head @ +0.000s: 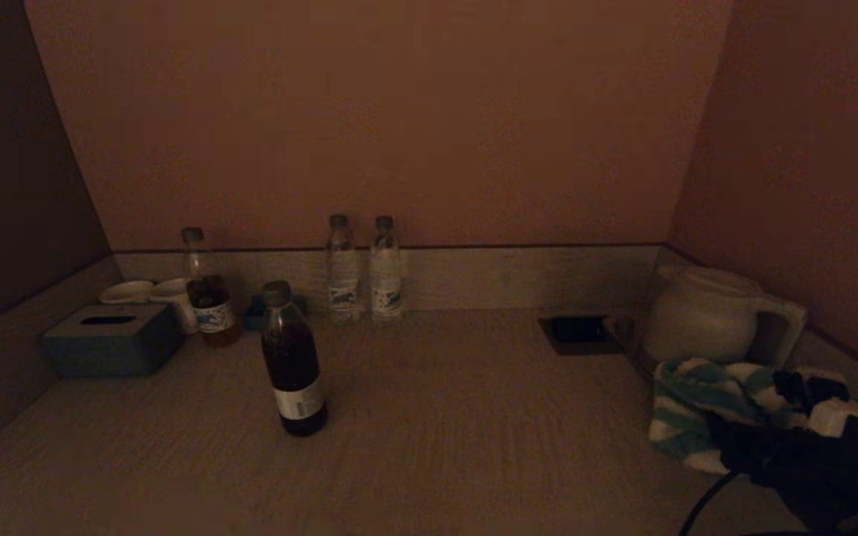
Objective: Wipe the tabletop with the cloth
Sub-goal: Place the tablecloth
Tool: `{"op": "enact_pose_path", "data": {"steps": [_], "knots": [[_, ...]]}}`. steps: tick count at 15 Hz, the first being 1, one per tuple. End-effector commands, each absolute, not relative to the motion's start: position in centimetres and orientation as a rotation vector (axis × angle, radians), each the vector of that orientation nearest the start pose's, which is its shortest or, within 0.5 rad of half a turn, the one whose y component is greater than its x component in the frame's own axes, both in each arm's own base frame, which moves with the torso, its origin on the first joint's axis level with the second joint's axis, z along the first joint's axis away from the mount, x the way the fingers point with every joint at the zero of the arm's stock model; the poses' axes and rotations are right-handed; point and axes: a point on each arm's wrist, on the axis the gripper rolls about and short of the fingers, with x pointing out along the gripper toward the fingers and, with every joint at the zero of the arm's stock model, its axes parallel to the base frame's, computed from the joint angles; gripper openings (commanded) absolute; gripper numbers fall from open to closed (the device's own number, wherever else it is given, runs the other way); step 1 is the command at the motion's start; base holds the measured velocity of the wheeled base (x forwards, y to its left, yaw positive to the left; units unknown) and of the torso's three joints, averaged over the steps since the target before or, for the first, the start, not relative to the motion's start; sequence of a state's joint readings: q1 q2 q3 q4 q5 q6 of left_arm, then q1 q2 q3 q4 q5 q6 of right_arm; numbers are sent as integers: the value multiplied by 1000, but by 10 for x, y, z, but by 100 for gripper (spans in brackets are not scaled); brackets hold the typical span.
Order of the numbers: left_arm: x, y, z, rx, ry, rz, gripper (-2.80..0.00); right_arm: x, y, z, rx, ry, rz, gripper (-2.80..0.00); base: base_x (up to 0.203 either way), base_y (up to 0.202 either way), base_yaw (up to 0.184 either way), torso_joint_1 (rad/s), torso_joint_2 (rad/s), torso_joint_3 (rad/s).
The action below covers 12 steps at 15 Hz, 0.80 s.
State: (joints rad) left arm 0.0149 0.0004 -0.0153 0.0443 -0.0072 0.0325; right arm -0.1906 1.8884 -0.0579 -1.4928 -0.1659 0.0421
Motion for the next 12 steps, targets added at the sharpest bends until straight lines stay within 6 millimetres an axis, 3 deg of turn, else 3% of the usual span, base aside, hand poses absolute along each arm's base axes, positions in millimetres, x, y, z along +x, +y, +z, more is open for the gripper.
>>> {"op": "enact_pose_path", "data": {"steps": [1,4,12], "knots": [[-24,-1,75,32,31,7,-280,201,-39,78,40,272,-345,0,0,0,0,0,0,0],[-24,-1,75,32,29,6,-280,185,-32,92,39,242,-320,0,0,0,0,0,0,0],[-24,-1,75,32,31,7,-280,162,-25,101,74,290,-234,0,0,0,0,0,0,0]]}}
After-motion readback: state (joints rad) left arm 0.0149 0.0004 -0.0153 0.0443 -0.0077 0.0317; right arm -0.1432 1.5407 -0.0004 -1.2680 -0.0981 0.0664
